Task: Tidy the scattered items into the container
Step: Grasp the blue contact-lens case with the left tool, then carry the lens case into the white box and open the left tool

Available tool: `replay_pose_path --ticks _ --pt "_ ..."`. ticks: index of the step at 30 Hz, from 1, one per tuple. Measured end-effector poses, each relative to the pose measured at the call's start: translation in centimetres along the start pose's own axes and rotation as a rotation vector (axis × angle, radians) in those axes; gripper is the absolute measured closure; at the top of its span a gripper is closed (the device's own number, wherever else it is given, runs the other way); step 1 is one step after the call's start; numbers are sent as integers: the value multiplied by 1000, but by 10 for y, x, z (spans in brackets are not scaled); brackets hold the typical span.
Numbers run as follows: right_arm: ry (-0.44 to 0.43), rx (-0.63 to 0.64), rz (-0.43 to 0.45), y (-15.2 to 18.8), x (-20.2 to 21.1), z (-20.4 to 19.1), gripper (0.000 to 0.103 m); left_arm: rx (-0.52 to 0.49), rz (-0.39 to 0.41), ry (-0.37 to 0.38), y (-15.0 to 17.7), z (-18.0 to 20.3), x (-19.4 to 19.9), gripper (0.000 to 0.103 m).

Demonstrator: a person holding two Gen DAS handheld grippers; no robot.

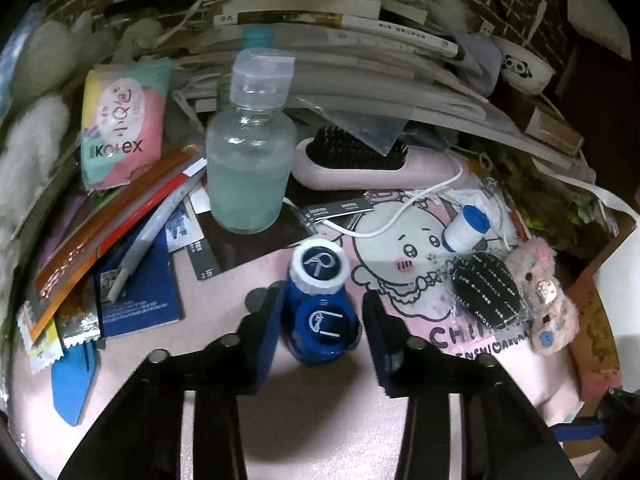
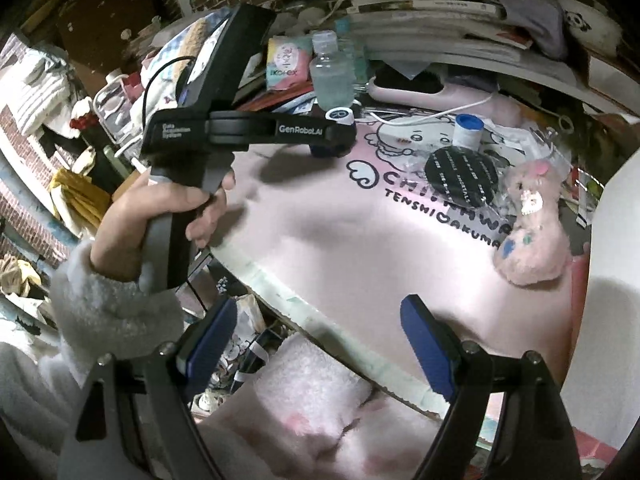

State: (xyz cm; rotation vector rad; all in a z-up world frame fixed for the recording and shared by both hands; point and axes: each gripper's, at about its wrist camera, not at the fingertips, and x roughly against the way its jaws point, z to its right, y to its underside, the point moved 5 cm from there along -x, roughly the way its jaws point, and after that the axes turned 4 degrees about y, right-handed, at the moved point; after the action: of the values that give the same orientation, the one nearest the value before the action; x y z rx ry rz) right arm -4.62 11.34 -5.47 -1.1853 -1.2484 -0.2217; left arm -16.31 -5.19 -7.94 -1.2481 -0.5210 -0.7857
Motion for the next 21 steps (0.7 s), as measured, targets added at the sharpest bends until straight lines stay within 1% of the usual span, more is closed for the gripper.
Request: replay_pose_path --ticks 4,7,9,12,15,19,21 --pt "20 -24 16 4 -5 5 21 -29 4 -7 1 6 -1 75" --pt "4 -53 14 7 -9 8 21 -45 -3 6 3 11 0 76" --pt "14 -67 24 8 -10 11 21 -52 -9 16 7 14 2 76" --pt "68 -75 60 10 -7 16 21 -63 -12 30 12 22 7 76" --pt "97 -97 94 12 -6 21 21 -69 -8 53 17 29 14 76" --pt "137 -148 139 15 -6 31 21 -96 1 65 22 41 25 76" --pt "189 -168 165 17 -5 38 21 -108 10 78 22 49 33 76"
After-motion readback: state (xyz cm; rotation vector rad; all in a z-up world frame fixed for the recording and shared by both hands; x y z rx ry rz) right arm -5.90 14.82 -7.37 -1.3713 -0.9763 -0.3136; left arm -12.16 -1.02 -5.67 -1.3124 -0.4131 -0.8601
